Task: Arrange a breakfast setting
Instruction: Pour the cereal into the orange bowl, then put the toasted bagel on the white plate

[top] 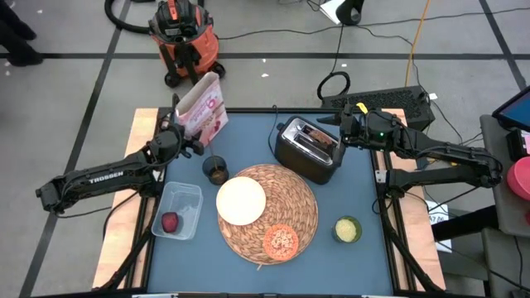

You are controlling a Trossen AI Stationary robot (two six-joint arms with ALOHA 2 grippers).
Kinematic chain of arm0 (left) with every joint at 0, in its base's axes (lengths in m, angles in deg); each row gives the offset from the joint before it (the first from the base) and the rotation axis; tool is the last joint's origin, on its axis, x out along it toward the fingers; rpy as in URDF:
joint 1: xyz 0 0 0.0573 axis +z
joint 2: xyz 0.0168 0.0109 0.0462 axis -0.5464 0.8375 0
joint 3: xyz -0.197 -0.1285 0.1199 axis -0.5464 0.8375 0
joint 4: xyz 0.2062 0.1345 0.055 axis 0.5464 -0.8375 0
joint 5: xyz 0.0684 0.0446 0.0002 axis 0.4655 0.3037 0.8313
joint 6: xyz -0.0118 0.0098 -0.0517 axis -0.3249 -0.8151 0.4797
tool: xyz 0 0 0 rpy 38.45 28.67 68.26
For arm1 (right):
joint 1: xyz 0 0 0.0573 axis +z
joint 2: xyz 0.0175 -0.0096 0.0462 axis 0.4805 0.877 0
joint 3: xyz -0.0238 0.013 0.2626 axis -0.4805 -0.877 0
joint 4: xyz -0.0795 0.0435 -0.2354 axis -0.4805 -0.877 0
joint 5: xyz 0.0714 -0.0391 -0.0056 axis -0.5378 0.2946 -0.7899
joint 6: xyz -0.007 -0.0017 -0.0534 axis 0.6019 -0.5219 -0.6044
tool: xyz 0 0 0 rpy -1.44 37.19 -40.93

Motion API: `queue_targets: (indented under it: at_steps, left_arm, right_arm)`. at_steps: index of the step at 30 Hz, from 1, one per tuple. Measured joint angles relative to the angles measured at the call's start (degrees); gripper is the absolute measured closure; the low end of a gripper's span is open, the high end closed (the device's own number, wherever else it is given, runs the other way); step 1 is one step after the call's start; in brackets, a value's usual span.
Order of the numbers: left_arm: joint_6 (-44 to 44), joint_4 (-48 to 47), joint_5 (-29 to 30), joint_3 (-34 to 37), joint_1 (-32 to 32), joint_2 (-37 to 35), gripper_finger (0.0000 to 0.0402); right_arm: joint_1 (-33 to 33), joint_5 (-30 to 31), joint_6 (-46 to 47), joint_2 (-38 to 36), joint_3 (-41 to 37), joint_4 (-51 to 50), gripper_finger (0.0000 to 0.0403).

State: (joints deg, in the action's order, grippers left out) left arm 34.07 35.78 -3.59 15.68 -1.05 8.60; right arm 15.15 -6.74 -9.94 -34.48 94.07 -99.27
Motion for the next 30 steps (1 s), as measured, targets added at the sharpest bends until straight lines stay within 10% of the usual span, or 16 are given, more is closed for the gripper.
queue_targets:
  at_steps: [30]
  left_arm:
    - [-14.22,33.3,0.07,-0.11,0.0,-0.09,0.0135]
  right_arm:
    - [0.0,0.0,0.02,0.0,0.0,0.0,0.0048]
